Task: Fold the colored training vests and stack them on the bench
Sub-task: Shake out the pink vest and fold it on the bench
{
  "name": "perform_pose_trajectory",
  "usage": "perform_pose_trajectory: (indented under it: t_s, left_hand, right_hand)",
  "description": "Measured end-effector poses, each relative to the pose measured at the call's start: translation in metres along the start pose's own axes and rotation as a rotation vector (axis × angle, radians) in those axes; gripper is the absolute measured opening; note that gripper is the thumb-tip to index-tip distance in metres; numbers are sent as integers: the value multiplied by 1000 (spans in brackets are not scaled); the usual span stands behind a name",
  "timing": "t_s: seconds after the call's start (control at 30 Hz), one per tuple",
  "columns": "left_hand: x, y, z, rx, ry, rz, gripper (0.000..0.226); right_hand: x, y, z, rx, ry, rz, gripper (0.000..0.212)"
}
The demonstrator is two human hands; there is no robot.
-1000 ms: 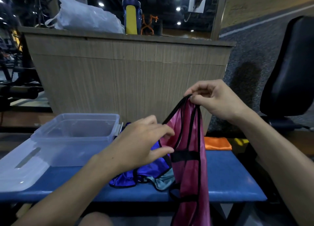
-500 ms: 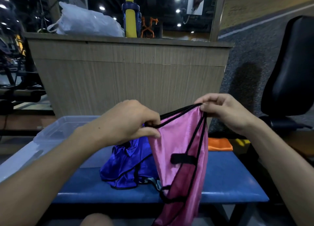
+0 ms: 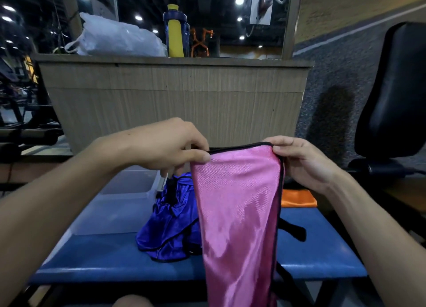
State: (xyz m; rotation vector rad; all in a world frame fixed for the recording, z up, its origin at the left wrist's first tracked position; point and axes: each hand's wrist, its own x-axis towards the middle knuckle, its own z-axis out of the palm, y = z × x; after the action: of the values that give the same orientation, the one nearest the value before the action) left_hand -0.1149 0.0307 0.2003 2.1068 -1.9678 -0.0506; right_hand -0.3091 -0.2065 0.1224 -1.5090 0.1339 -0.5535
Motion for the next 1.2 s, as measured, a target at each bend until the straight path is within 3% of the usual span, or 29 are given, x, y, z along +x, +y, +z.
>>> perform_pose_trajectory:
  t_s: [0.33, 0.57, 0.87, 0.93, 1.07, 1.13, 1.2]
  left_hand:
    - [5, 0, -9, -310, 215, 73, 11]
    - [4, 1, 8, -233, 182, 93, 14]
    - [8, -15, 32, -131, 308, 47, 21]
    - [8, -18, 33, -209, 277, 53, 24]
    - [5, -19, 32, -441, 16, 79, 16]
    - [5, -18, 33, -385, 16, 90, 13]
    - [7, -18, 36, -277, 127, 102, 12]
  right_hand:
    - [6, 2, -14, -148, 48, 22, 22]
    - [10, 6, -4, 19, 136, -51, 20]
    - [11, 3, -4, -57, 118, -45, 23]
    - [11, 5, -5, -55, 130, -46, 22]
    - [11, 7, -4, -55, 145, -62, 21]
    - [13, 7, -5, -66, 145, -67, 20]
    - [13, 8, -5, -74, 148, -67, 19]
